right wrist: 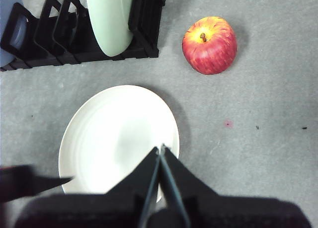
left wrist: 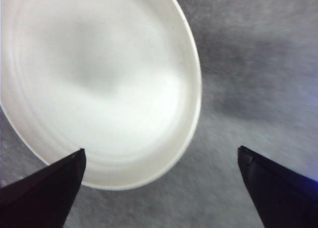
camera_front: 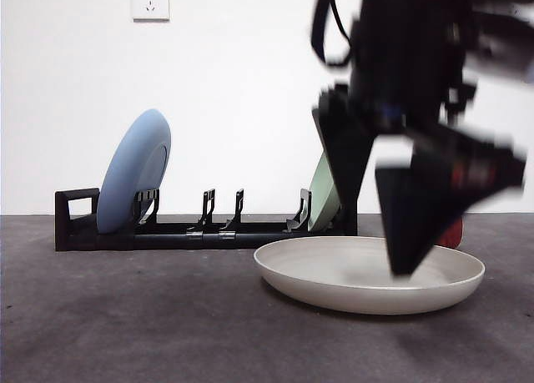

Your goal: Take the yellow plate from the plate rack,put the plate on the table,take the apple from the table,put the apple in the plate

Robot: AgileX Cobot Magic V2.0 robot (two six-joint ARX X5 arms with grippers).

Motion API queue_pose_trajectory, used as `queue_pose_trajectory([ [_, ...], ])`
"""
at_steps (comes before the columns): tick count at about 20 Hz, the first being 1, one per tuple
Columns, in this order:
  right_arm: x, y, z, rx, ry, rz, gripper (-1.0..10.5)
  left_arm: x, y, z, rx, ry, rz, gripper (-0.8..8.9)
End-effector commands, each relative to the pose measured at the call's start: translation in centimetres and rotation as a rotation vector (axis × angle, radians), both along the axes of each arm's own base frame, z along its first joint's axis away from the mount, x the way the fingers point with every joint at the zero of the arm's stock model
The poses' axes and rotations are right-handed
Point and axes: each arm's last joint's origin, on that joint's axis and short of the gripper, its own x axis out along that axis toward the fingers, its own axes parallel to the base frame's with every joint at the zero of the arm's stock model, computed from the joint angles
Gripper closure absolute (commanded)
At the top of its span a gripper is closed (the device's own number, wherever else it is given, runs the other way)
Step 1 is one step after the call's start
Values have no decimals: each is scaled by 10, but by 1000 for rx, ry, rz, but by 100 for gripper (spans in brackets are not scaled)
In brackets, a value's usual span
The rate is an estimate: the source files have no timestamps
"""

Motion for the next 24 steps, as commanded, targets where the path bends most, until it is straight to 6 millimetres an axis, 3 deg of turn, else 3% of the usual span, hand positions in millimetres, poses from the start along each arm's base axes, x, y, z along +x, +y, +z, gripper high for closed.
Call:
queue_pose_trajectory([
  [1,0,0,0,-3,-2,0,949,-7,12,27,-73,40,28,192],
  [2,0,0,0,-3,-2,1,948,-11,18,39,-110,59,35,252],
  [5,-1,0,-1,-3,14,1,944,-23,37,83,-286,149,47,697],
  [6,-1,0,-1,-3,16,1,940,-26,43,93,-335,177,47,805],
  [8,0,0,-1,-7,13,-4,874,-34,57,115,-402,208,35,822],
  [11,5,-1,-4,-25,22,-18,247,-43,80,133,-396,224,73,822],
  [12,9,-1,-6,-26,19,-20,98,-46,87,137,-384,230,85,822],
  [16,37,0,-24,-35,63,-24,58,-54,106,158,-466,220,109,822],
  [19,70,8,-41,-125,148,-54,58,-59,116,168,-507,213,122,822],
  [24,129,29,-48,-202,172,-32,58,-67,129,182,-558,203,115,821],
])
